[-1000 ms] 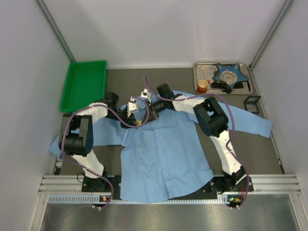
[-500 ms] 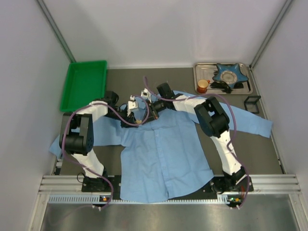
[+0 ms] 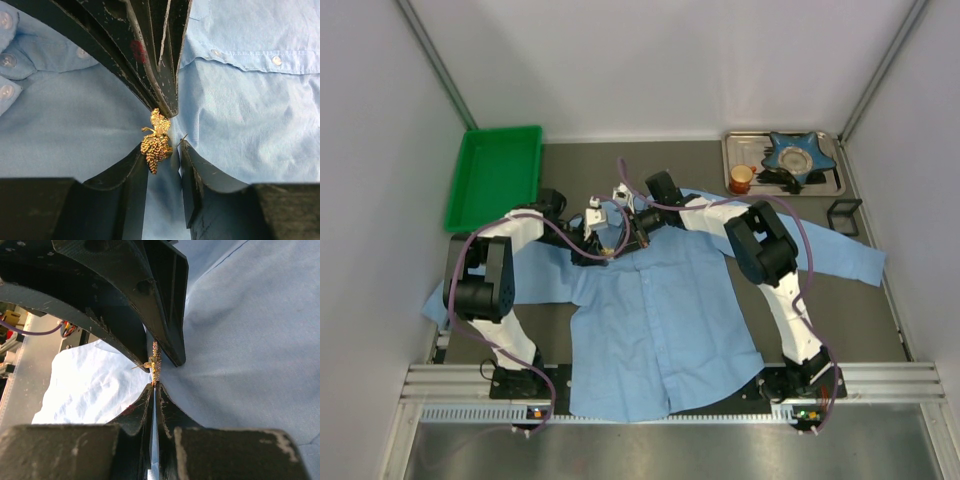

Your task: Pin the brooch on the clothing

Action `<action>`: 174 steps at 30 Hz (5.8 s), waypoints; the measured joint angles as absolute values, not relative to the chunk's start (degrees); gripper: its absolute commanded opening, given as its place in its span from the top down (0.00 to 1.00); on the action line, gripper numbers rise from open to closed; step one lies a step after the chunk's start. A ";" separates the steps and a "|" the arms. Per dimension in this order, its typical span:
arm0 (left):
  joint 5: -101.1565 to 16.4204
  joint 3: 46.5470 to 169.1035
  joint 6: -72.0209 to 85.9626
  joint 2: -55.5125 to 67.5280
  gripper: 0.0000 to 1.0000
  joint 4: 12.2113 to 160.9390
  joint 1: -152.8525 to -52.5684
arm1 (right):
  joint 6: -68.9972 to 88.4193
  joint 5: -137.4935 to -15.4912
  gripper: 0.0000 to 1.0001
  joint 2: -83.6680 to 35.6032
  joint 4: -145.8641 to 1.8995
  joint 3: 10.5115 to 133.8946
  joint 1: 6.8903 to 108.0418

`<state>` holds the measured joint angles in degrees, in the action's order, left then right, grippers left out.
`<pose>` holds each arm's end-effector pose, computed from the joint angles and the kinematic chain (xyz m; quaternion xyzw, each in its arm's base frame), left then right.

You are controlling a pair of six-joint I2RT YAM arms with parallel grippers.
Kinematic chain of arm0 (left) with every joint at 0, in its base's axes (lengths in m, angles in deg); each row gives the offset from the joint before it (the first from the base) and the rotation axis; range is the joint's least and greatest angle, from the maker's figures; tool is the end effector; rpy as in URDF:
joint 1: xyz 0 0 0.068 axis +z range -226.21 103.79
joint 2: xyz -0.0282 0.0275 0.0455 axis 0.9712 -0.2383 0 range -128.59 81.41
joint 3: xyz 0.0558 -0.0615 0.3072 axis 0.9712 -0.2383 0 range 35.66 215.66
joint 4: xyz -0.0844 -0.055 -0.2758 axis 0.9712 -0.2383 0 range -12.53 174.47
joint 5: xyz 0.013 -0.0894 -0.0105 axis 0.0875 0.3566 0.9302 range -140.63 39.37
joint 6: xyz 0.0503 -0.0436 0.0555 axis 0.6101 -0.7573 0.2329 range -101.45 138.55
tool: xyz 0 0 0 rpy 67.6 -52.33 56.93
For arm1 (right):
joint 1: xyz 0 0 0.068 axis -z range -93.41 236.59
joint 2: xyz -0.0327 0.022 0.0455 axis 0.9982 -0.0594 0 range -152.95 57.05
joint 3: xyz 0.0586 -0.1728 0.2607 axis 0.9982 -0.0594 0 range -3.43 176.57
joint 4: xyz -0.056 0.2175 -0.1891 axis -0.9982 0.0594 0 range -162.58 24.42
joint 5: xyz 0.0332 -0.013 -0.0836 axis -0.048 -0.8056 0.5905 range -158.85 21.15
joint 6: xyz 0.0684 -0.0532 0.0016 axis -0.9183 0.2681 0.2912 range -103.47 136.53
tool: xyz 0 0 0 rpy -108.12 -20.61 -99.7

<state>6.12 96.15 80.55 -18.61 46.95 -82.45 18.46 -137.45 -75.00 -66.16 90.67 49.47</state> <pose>0.3444 -0.1021 0.1751 0.5348 0.6937 -0.3710 0.3085 0.4017 0.3936 0.1486 -0.4605 0.6446 0.5920 0.1484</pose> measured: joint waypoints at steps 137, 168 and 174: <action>11.26 102.11 59.76 -26.24 0.73 44.40 -78.39 | 26.18 -127.00 1.00 -68.57 -69.70 85.06 47.61; 13.79 101.83 72.20 -25.02 0.44 42.43 -72.46 | 25.69 -130.98 1.00 -67.31 -68.37 85.06 47.79; 10.47 100.78 64.72 -23.60 0.44 49.66 -72.59 | 25.13 -130.52 0.90 -67.20 -67.65 85.06 48.57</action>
<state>10.47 100.78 64.72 -23.60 49.66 -72.59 25.13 -130.52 -67.20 -67.65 85.06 48.57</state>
